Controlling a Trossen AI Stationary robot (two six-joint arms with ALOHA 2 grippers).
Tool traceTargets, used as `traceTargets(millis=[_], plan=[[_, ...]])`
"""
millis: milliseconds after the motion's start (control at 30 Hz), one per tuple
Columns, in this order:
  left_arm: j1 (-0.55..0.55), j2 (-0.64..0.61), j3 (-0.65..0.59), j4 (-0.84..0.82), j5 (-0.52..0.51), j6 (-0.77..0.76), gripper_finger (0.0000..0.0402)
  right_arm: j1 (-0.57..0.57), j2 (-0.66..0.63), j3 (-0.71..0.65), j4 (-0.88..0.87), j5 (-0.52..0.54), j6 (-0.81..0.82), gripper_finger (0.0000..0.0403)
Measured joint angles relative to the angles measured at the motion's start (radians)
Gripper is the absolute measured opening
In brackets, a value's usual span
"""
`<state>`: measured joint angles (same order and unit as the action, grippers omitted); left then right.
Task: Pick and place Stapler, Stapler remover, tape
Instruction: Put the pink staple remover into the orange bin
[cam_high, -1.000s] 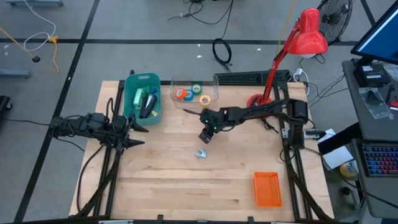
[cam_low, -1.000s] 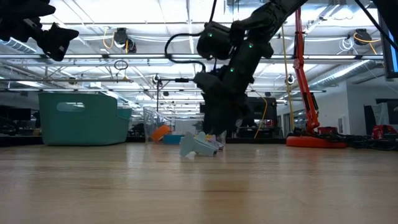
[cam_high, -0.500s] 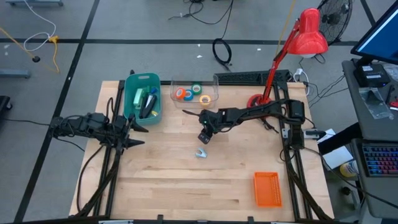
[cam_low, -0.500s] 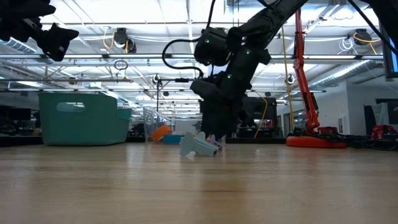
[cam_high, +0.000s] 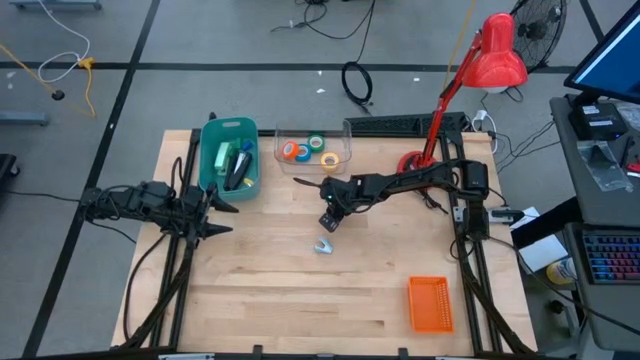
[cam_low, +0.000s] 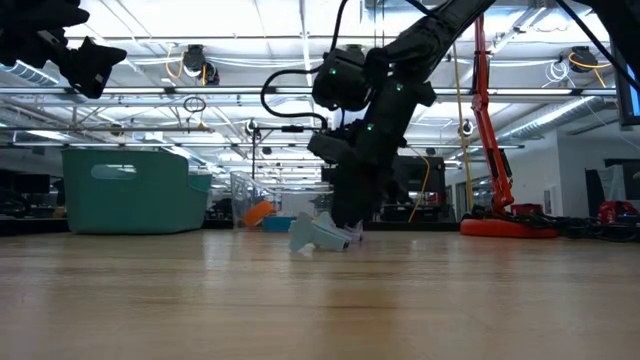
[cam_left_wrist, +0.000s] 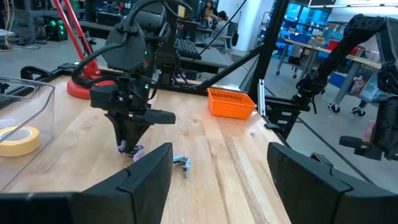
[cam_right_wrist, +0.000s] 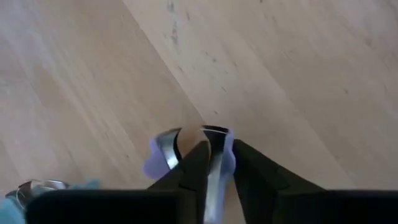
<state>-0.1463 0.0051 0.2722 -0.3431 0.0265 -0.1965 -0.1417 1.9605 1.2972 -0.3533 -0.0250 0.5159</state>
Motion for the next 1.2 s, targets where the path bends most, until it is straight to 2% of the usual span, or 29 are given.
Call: traceTargets(millis=[167, 600, 933, 1067, 1200], plan=[[0.000, 0.000, 0.000, -0.001, 0.000, 0.000, 0.0267, 0.000, -0.001, 0.000, 0.002, -0.001, 0.000, 0.0027], [0.000, 0.000, 0.000, -0.006, 0.001, 0.000, 0.0267, 0.000, -0.006, 0.000, -0.002, 0.024, 0.018, 0.0026], [0.000, 0.000, 0.000, -0.005, 0.002, -0.008, 0.0267, -0.001, -0.136, 0.001, -0.062, 0.016, 0.021, 0.0026], [0.000, 0.000, 0.000, -0.005, 0.003, -0.014, 0.0267, -0.003, -0.240, 0.000, -0.075, -0.071, -0.025, 0.0026], [0.000, 0.000, 0.000, -0.005, 0.003, -0.015, 0.0267, -0.001, -0.357, 0.000, -0.082, -0.213, -0.133, 0.0026]])
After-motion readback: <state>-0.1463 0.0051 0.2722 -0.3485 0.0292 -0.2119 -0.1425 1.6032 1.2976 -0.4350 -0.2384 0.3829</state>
